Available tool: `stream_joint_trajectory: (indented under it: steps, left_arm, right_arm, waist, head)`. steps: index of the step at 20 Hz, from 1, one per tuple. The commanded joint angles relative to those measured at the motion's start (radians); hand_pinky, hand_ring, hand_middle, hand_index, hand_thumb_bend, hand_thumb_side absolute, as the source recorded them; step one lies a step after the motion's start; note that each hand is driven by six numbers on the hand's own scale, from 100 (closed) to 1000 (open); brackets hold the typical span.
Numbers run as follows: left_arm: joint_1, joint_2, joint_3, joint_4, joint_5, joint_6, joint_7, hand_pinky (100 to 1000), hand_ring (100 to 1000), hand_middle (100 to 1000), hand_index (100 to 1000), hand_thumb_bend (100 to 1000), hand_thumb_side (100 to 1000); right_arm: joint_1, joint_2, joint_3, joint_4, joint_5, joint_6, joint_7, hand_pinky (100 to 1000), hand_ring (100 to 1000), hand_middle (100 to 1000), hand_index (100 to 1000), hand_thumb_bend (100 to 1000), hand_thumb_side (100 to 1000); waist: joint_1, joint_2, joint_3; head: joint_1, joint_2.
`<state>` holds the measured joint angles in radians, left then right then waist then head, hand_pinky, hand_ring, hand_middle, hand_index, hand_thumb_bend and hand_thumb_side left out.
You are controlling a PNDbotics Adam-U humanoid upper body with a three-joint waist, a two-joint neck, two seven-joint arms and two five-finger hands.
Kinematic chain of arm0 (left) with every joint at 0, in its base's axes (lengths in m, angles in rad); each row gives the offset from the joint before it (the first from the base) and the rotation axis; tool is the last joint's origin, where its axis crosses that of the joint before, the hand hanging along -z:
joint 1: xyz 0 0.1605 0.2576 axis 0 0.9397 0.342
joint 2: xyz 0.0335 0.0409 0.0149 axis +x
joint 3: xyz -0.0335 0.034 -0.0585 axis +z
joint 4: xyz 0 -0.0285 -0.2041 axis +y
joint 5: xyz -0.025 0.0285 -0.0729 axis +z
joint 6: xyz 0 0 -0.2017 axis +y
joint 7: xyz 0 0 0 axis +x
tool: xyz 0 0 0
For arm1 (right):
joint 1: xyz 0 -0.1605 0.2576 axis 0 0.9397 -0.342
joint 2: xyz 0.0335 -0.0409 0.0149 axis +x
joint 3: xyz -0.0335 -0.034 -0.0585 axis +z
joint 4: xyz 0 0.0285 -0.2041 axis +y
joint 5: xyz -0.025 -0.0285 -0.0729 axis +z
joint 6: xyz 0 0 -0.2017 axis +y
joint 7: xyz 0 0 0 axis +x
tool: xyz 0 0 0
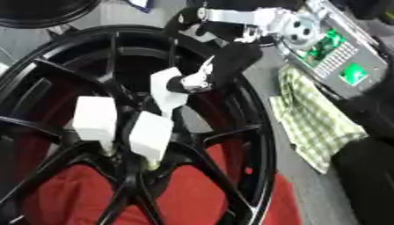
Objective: Pull the pin out of the wheel hub.
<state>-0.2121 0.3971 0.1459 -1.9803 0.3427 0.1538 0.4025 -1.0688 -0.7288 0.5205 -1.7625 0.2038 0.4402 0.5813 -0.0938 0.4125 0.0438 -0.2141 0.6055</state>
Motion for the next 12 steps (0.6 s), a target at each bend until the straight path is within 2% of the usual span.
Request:
stream_joint_trajectory:
  steps: [1, 5, 12]
  left_arm:
    - [-0.009, 0.026, 0.006, -0.02, 0.002, -0.001, 0.001, 734, 698, 588, 663, 100, 816]
    - [-0.008, 0.025, 0.006, -0.02, 0.002, 0.0, 0.001, 735, 698, 588, 663, 100, 817]
    - [-0.008, 0.023, 0.007, -0.02, 0.004, 0.002, -0.002, 736, 698, 588, 663, 100, 818]
  right_arm:
    - [-0.019, -0.014, -0.02, 0.005, -0.012, -0.007, -0.001, 917, 974, 886, 893, 468, 443]
    - [-0.016, -0.011, -0.016, 0.005, -0.017, -0.012, 0.002, 917, 976, 885, 894, 465, 459]
    - [-0.012, 0.001, -0.029, -0.017, -0.112, -0.082, 0.083, 914, 979, 882, 892, 428, 466]
  waist:
    - [0.005, -0.025, 0.001]
    - [0.005, -0.025, 0.002]
    - [0.004, -0.026, 0.001]
  head:
    - [0.001, 0.001]
    - [0.003, 0.003]
    - [0.007, 0.004]
